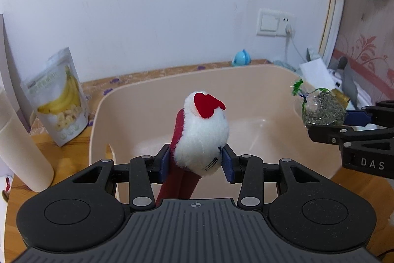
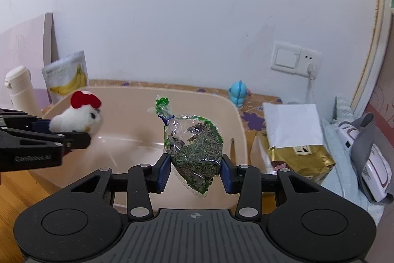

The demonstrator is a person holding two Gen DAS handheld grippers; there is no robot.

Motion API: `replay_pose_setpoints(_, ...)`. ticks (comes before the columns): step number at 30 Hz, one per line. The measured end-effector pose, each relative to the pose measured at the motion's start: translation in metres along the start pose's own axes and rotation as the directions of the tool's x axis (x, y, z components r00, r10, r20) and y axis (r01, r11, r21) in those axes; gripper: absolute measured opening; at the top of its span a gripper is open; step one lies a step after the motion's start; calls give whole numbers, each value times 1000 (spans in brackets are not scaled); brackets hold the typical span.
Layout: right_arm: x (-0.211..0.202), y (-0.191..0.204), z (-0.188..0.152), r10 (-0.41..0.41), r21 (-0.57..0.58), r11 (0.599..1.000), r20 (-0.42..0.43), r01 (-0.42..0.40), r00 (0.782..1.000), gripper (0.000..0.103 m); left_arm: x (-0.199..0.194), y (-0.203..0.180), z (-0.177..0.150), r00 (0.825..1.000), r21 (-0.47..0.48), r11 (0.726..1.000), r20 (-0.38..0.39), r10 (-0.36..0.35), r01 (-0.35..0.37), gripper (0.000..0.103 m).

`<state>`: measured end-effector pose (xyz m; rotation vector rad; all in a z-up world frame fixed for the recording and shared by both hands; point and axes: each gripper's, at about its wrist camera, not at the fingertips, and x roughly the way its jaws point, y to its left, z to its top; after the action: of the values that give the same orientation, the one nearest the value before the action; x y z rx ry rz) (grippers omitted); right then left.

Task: Organize objects
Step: 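Carry both items over the beige bin and open both tools to drop them, then grasp the green plaid cloth with the left tool while the right tool grasps the white plush slipper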

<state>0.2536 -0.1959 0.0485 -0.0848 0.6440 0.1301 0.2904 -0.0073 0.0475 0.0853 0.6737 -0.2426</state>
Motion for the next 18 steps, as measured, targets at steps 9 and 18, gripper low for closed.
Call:
replay_pose_setpoints(9,22,7,-3,8,-19,1000,-60,-10,998,51,16,2,-8,998,20,1000,-53,13,-12,44)
replay_pose_setpoints(18,14,9,-2,12,-14,1000,-47,-12,999,75,-4,5,-4,1000,-30,999,-1,27,-27,78)
